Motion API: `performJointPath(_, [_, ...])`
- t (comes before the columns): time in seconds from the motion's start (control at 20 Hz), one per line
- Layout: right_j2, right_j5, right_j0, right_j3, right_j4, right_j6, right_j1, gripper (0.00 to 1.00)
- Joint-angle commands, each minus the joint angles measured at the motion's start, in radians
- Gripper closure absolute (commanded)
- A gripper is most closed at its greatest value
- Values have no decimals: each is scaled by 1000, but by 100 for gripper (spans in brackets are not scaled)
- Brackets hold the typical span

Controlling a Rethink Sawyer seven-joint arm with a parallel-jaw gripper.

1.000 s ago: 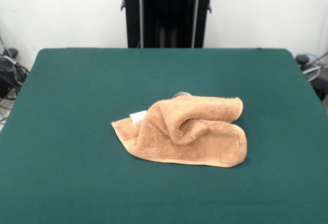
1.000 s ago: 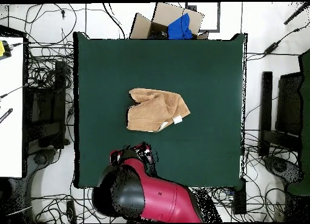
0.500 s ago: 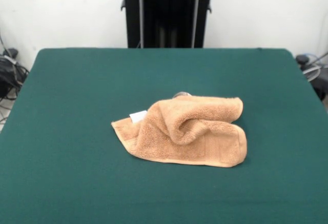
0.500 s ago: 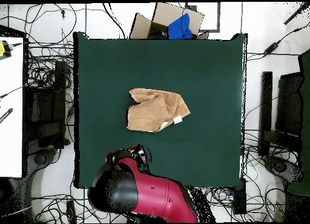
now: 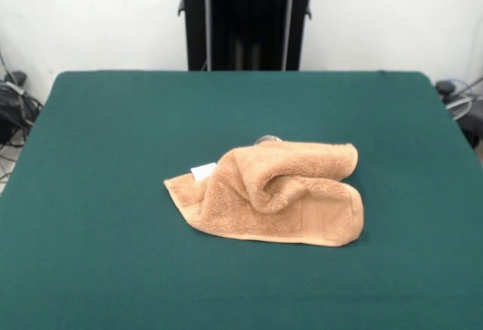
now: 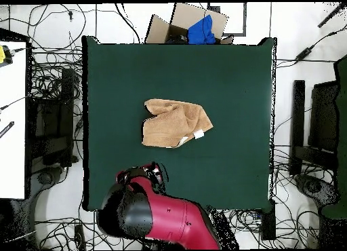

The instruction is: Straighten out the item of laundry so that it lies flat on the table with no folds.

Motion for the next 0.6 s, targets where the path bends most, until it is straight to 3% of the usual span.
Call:
performJointPath(0.05, [70,-40,-20,29,42,195,32,0])
performJointPath(0.35, [92,-71,-32,48,37,185,32,0])
performJointPath(0.6, [69,65,-21,42,84,223,64,0])
